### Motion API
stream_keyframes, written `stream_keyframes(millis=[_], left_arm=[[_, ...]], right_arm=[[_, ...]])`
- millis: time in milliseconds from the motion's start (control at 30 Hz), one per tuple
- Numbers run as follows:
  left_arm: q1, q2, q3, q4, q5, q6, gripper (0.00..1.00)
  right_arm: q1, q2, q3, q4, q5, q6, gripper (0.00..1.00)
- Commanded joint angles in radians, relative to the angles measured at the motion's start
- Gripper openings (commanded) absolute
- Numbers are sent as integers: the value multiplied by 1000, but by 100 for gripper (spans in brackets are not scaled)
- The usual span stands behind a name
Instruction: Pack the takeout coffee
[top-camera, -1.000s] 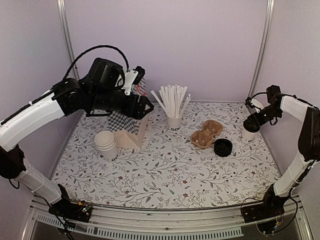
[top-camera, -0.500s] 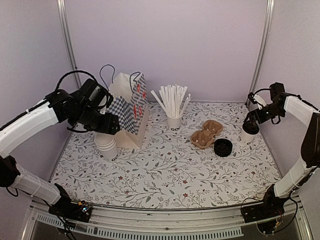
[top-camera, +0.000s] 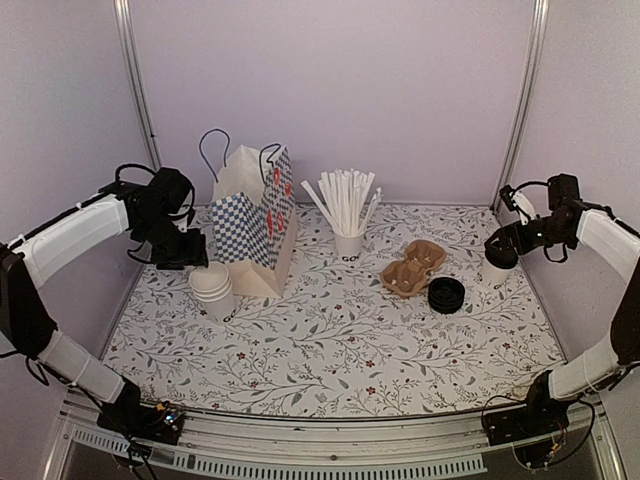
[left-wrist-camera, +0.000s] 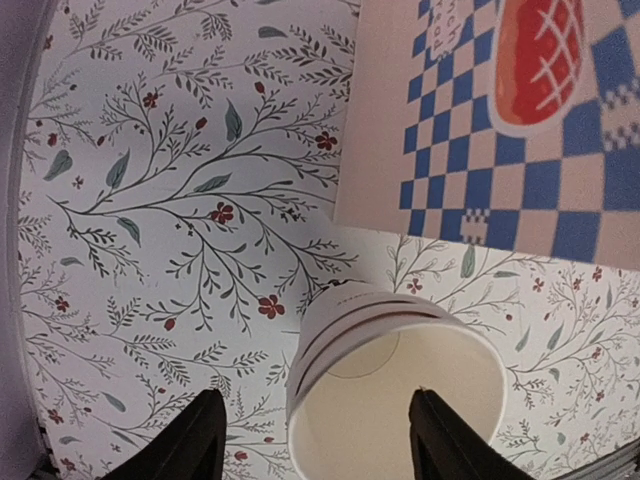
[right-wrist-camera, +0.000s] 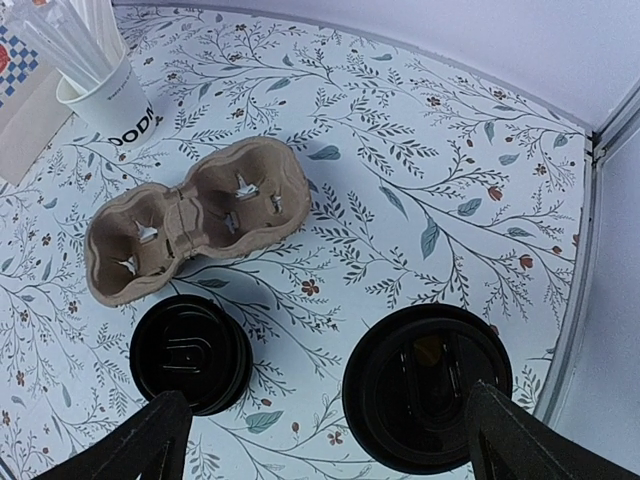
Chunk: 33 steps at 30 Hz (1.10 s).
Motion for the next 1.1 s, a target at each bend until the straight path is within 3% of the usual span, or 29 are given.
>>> stream_keyframes(millis=[0, 267, 433, 767, 867, 1067], left_arm=[[23, 39, 5, 36, 62, 66, 56], [48, 61, -33, 70, 92, 93, 35], [51, 54, -45, 81, 78, 108, 29], [74, 39, -58, 82, 36, 132, 6], [86, 31, -59, 81, 32, 142, 1], [120, 5, -60, 63, -7, 165, 0]], right_arm=[[-3, -26, -8, 36, -38, 17, 99], [-2, 3, 18, 22, -68, 15, 99], [-3, 22, 30, 13, -80, 15, 99], [-2, 31, 29, 3, -93, 13, 99], [-3, 31, 29, 0, -91, 10, 99], [-3, 29, 29, -2, -95, 10, 99]])
